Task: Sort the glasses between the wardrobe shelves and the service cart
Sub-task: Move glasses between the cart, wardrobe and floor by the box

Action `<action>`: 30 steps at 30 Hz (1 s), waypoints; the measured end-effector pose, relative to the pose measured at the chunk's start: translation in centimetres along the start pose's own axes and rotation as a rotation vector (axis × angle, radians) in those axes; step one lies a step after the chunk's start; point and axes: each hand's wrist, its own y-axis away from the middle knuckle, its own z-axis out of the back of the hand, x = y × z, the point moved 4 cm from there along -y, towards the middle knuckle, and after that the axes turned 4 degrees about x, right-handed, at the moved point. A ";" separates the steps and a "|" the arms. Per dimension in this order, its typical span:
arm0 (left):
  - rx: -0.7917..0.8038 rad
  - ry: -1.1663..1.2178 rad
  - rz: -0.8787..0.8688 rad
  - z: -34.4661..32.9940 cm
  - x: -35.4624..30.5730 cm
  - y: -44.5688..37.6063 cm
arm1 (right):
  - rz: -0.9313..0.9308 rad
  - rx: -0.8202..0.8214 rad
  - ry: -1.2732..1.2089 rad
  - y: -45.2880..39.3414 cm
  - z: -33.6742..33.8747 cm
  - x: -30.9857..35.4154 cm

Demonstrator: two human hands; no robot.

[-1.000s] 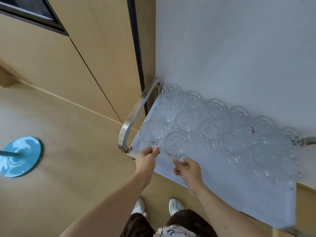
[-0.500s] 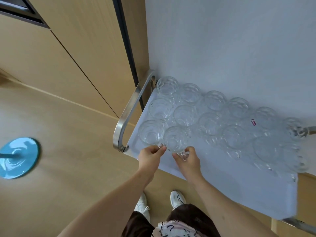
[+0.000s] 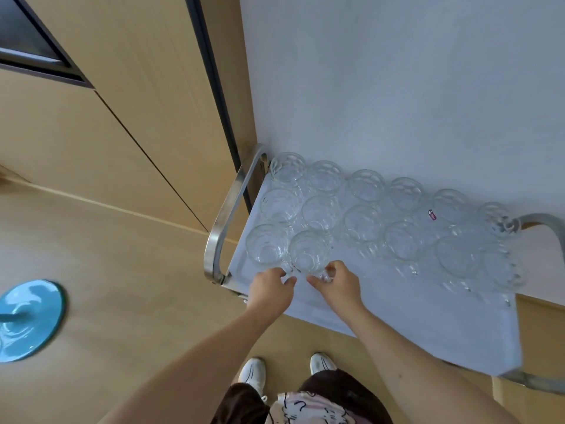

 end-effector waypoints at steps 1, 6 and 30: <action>0.006 -0.051 -0.016 0.5 -0.1 0.3 | 0.001 -0.015 -0.009 0.4 0.1 0.1; -0.001 -0.193 -0.136 2.6 -1.0 1.0 | 0.039 -0.099 -0.026 3.1 0.2 0.9; 0.135 -0.812 -1.382 -8.8 -21.2 17.9 | -0.157 -0.650 0.176 26.4 16.5 -7.7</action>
